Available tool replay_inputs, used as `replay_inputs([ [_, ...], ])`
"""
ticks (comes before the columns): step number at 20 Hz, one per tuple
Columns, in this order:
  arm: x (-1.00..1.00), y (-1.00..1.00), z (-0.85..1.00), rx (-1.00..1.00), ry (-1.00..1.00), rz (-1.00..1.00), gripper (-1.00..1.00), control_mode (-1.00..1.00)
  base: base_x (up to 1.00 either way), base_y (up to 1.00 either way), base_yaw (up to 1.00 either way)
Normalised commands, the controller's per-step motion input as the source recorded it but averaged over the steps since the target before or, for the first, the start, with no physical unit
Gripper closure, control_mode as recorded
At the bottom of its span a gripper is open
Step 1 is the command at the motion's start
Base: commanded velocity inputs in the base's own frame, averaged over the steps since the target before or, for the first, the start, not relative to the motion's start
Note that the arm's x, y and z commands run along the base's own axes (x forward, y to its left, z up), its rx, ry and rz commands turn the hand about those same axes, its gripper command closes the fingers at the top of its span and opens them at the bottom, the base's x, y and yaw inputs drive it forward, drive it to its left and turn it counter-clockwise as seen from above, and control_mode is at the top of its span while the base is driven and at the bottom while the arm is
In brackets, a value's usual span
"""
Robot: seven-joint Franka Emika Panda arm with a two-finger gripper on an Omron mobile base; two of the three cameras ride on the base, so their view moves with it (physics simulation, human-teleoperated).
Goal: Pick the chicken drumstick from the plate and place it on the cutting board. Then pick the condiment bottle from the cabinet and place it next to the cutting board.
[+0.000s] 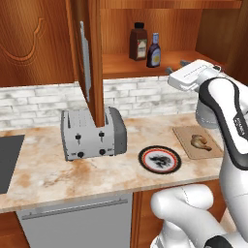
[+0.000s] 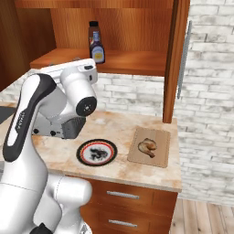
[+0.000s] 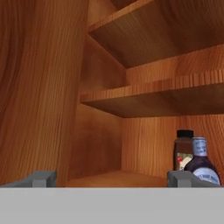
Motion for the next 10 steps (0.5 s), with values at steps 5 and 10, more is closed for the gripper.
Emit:
replay_inputs([
  [5, 0.0, -0.05, 0.21, 0.0, 0.0, 0.0, -1.0, -1.0, 0.0, 0.0, 0.0],
  [10, 0.02, -0.04, 0.17, 0.0, 0.0, 0.0, -1.0, -1.0, 0.0, 0.0, 0.0],
])
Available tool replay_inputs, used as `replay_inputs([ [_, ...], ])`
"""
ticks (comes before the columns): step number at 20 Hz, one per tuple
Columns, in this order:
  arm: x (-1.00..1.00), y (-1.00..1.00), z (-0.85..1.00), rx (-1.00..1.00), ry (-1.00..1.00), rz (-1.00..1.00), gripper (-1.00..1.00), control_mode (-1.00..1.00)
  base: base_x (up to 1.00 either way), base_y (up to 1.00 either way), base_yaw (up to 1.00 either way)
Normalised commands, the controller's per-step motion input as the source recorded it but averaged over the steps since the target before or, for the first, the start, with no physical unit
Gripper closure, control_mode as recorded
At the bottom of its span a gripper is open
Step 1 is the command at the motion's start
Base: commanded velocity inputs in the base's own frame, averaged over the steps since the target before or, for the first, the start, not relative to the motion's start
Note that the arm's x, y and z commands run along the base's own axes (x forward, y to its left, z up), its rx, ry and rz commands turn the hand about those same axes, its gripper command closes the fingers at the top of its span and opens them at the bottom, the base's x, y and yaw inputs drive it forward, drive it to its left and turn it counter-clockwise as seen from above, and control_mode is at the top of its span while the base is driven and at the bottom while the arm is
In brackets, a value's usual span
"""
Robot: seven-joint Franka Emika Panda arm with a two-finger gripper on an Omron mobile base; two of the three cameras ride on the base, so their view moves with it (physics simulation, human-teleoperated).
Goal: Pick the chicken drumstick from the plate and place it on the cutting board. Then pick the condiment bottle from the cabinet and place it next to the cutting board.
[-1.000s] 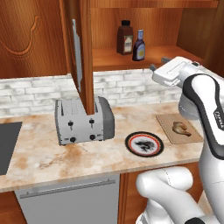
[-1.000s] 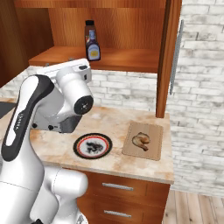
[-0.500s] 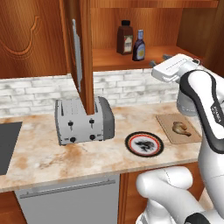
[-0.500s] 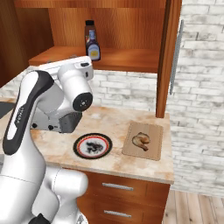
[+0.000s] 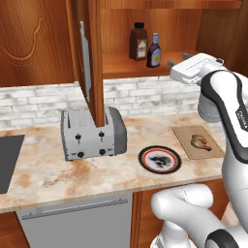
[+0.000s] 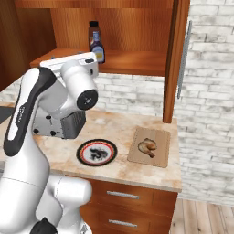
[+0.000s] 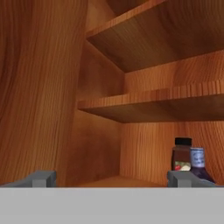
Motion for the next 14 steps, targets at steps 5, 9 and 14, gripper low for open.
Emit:
replay_inputs([
  [5, 0.15, -0.06, 0.08, 0.0, 0.0, 0.0, -1.0, -1.0, 0.0, 0.0, 0.0],
  [9, 0.18, -0.08, 0.0, 0.0, 0.0, -0.01, -1.0, -1.0, 0.0, 0.0, 0.0],
  [14, 0.18, -0.07, 0.0, 0.0, 0.0, -0.01, -1.0, -1.0, 0.0, 0.0, 0.0],
])
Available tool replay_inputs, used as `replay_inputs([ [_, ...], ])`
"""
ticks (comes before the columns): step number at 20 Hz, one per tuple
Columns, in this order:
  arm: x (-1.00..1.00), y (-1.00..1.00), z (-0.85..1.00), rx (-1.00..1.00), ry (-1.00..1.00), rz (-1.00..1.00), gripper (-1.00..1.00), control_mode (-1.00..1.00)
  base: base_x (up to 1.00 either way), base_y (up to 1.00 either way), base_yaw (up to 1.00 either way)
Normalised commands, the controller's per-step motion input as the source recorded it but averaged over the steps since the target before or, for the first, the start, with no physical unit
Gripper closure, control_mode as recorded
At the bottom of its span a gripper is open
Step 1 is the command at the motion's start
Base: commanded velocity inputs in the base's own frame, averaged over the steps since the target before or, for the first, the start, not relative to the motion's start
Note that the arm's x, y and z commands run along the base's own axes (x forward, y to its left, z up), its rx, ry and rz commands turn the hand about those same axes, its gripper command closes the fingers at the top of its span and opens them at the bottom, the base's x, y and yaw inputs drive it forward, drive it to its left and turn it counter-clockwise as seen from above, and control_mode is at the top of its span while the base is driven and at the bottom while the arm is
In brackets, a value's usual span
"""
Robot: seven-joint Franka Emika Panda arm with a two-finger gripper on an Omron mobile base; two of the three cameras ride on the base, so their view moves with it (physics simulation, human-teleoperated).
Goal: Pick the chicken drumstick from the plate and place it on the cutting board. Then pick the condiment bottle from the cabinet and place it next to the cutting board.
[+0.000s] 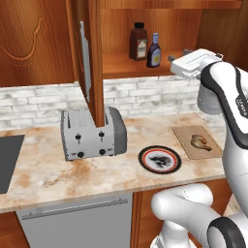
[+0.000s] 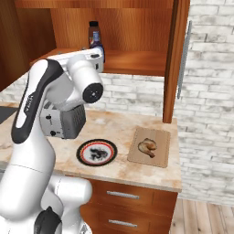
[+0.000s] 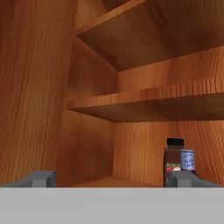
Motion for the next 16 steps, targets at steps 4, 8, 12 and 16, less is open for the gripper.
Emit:
replay_inputs([
  [4, 0.18, -0.03, 0.0, 0.0, 0.0, -0.02, -1.0, -1.0, 0.0, 0.0, 0.0],
  [8, 0.2, 0.0, 0.0, 0.0, 0.0, -0.02, -1.0, -1.0, 0.0, 0.0, 0.0],
  [12, 0.2, 0.0, 0.0, 0.0, 0.0, -0.02, -1.0, -1.0, 0.0, 0.0, 0.0],
  [16, 0.21, -0.02, 0.0, 0.0, 0.0, -0.02, -1.0, -1.0, 0.0, 0.0, 0.0],
])
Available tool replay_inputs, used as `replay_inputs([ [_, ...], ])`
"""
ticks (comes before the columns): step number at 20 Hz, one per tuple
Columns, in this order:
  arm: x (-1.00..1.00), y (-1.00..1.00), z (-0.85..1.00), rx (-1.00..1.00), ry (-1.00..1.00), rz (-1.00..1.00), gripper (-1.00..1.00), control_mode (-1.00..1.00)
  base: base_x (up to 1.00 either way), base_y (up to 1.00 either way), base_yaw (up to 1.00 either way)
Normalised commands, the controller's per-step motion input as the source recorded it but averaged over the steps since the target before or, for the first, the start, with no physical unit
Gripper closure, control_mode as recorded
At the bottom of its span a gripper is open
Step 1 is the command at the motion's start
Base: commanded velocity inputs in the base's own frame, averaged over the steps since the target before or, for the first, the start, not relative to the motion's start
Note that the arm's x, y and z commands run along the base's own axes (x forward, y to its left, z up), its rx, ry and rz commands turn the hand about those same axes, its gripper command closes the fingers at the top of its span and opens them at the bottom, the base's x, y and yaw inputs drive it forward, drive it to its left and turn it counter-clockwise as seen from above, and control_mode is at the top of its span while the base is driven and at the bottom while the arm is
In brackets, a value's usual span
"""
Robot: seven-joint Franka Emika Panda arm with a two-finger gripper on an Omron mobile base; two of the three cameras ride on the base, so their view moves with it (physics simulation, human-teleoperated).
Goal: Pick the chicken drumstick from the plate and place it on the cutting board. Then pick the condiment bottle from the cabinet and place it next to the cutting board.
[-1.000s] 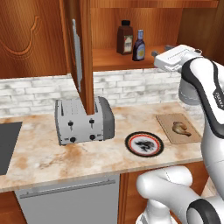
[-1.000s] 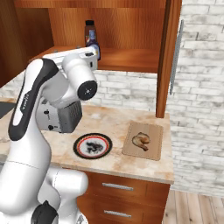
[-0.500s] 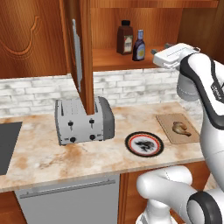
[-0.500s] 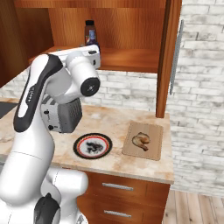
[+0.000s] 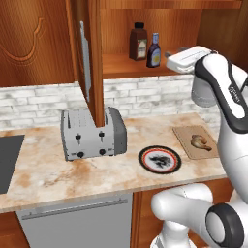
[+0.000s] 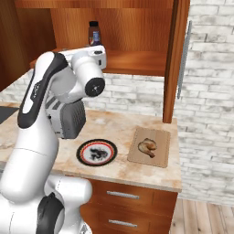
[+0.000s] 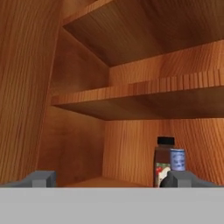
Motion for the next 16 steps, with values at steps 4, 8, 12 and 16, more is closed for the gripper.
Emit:
replay_inputs([
  [4, 0.21, -0.03, 0.0, 0.0, 0.0, -0.02, -1.0, -1.0, 0.0, 0.0, 0.0],
  [8, 0.22, -0.02, 0.0, 0.0, 0.0, -0.02, -1.0, -1.0, 0.0, 0.0, 0.0],
  [12, 0.22, 0.0, 0.0, 0.0, 0.0, -0.02, -1.0, -1.0, 0.0, 0.0, 0.0],
  [16, 0.2, 0.0, 0.0, 0.0, 0.0, -0.02, -1.0, -1.0, 0.0, 0.0, 0.0],
])
